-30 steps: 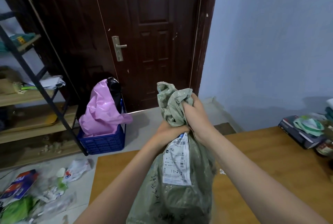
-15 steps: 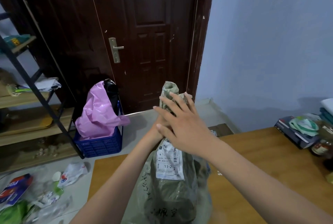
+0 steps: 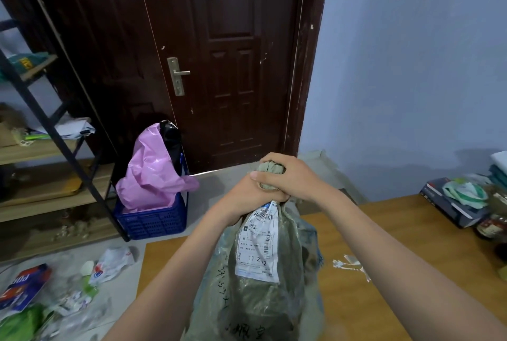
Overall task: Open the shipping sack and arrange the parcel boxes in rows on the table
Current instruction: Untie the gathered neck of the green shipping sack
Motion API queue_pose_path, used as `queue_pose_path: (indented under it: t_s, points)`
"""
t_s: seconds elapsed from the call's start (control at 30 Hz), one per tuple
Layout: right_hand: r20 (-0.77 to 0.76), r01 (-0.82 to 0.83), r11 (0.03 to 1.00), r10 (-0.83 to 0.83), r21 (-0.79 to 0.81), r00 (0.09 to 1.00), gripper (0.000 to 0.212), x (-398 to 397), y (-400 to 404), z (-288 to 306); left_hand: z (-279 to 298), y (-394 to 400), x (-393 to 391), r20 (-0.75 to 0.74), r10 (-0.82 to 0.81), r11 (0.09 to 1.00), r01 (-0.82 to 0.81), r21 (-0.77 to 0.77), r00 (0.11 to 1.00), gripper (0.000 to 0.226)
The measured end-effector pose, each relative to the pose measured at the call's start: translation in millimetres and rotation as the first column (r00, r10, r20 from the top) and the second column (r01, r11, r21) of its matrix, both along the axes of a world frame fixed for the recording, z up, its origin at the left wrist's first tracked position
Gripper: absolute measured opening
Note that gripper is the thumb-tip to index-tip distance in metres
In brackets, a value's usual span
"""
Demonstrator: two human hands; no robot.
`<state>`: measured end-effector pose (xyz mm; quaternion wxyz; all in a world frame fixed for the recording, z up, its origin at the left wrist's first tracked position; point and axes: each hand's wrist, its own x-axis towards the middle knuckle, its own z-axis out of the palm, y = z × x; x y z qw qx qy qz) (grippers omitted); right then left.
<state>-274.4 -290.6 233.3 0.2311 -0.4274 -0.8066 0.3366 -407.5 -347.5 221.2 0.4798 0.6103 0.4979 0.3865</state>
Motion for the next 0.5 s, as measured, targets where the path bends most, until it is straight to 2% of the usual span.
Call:
queue_pose_path:
  t_s: [0.07,0.2,0.27,0.33,0.4,0.47,0.5]
  points:
    - [-0.077,0.029,0.999,-0.032,-0.045,0.997,0.030,-1,1,-5,-1,2,-2,-0.003,0.011,1.000,-0.011,-0.023,1.000,0.018]
    - [-0.102,0.059,0.993,-0.069,-0.097,0.992,0.036,-2,3,-9,0,2,-6,-0.043,-0.005,0.992,-0.001,-0.127,0.999,0.019]
    - [-0.117,0.059,0.991,-0.073,-0.124,0.990,0.036,-1,5,-8,-3,6,-13,-0.107,0.019,0.977,-0.041,-0.208,0.994,0.035]
    - [-0.125,0.085,0.987,-0.102,-0.137,0.987,0.037,-1,5,-8,-1,11,-18,-0.335,0.058,0.969,-0.134,-0.208,0.941,0.068]
    - [-0.118,0.132,0.981,-0.149,-0.141,0.982,0.035,0,6,-7,6,13,-20,-0.603,0.066,0.962,-0.212,-0.174,0.795,0.096]
    - [-0.116,0.184,0.972,-0.201,-0.143,0.973,0.031,2,8,-6,12,15,-20,-0.698,0.075,0.954,-0.255,-0.157,0.712,0.097]
    - [-0.124,0.205,0.967,-0.224,-0.151,0.967,0.029,4,10,-6,14,14,-20,-0.677,0.088,0.951,-0.263,-0.161,0.731,0.091]
